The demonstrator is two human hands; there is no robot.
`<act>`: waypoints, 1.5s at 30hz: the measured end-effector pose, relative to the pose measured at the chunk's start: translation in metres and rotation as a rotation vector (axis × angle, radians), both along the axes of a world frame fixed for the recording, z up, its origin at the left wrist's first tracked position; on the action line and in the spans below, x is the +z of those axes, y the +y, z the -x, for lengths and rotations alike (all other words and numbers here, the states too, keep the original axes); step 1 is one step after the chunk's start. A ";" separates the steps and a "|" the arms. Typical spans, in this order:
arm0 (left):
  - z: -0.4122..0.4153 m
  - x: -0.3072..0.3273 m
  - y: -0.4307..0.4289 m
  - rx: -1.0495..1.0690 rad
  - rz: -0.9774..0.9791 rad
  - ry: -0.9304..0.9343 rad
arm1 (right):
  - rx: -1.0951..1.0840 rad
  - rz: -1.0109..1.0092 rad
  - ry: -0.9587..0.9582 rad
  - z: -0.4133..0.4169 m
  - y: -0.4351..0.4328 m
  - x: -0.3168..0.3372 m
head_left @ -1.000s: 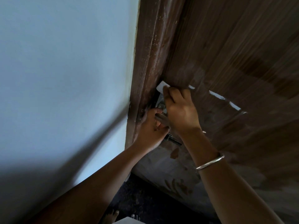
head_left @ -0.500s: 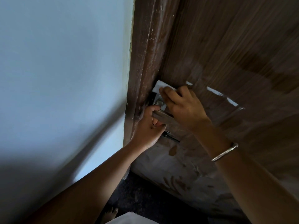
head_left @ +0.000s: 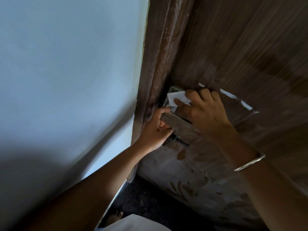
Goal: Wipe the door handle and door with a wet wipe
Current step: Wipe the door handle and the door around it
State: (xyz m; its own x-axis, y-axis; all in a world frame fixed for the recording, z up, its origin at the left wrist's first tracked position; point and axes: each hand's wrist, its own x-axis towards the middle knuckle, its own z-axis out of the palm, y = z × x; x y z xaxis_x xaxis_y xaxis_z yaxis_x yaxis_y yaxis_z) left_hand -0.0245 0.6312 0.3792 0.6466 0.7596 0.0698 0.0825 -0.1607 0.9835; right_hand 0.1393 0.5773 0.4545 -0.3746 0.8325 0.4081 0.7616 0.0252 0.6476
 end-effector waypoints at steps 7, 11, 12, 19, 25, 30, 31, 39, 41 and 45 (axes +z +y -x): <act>-0.004 0.003 -0.004 0.009 0.025 0.022 | -0.047 0.041 -0.029 0.013 0.010 0.001; 0.002 0.005 -0.004 0.007 0.009 0.026 | -0.007 0.051 -0.041 0.000 0.000 0.002; 0.002 0.005 -0.005 0.008 0.010 0.025 | -0.021 0.022 -0.037 -0.001 0.000 0.004; 0.002 0.003 -0.005 -0.004 0.009 0.007 | -0.044 0.087 -0.072 0.012 0.008 0.007; -0.001 0.000 -0.007 0.019 0.016 -0.026 | -0.046 0.008 0.026 0.002 0.006 0.010; 0.001 0.002 -0.005 0.019 0.018 -0.050 | 0.137 0.167 -0.018 -0.005 0.002 0.003; 0.002 0.001 -0.003 0.013 0.012 -0.056 | 0.156 0.153 0.026 -0.010 0.000 0.002; -0.008 -0.003 -0.007 0.050 0.038 -0.139 | 0.165 0.058 0.231 -0.010 -0.005 -0.002; -0.010 -0.004 -0.007 0.084 0.023 -0.176 | 0.143 0.078 0.306 -0.006 -0.007 -0.001; -0.014 -0.010 -0.008 0.267 0.019 -0.226 | 0.046 -0.144 0.844 0.017 -0.011 -0.006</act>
